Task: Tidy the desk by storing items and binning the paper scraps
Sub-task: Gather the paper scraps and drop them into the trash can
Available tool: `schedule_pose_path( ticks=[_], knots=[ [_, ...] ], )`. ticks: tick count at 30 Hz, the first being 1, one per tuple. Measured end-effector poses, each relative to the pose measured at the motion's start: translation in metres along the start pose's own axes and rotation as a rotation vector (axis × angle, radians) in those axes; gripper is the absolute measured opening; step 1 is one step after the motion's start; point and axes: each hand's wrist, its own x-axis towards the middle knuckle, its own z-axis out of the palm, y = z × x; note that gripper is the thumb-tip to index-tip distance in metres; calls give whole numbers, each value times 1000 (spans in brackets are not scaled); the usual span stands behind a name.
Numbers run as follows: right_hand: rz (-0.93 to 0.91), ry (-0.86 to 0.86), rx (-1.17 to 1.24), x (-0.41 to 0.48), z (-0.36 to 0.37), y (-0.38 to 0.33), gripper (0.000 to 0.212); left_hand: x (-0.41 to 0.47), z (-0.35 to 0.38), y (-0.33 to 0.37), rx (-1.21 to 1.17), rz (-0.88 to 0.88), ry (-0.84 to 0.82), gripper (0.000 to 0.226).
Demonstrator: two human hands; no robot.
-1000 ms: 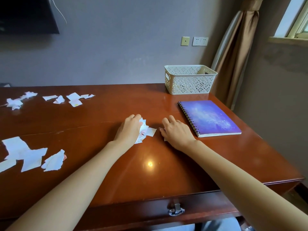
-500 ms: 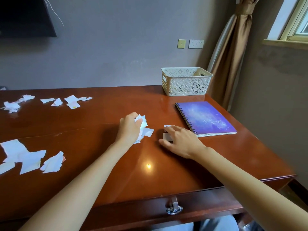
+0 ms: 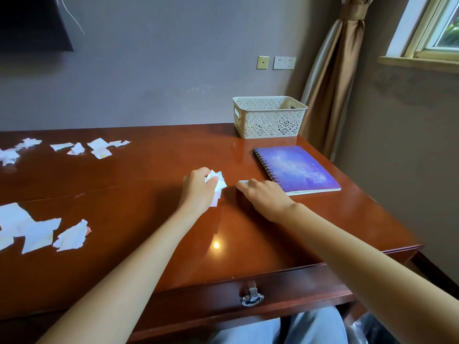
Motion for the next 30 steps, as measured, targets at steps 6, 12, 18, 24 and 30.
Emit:
schedule_pose_path(
  ticks=[6, 12, 18, 24, 30],
  knots=[
    [-20, 44, 266, -31, -1, 2, 35, -8, 3, 4, -19, -12, -23, 13],
    [-63, -94, 483, -88, -15, -5, 70, -19, 21, 2, -10, -33, -118, 21],
    [-120, 101, 267, -124, 3, -18, 82, -46, 15, 20, -152, -32, -43, 17],
    [-119, 527, 170, -141, 34, -20, 58, -64, 20, 20, -179, -29, -74, 10],
    [-93, 791, 95, -140, 44, -21, 29, -82, 18, 26, -202, -37, -108, 31]
  ],
)
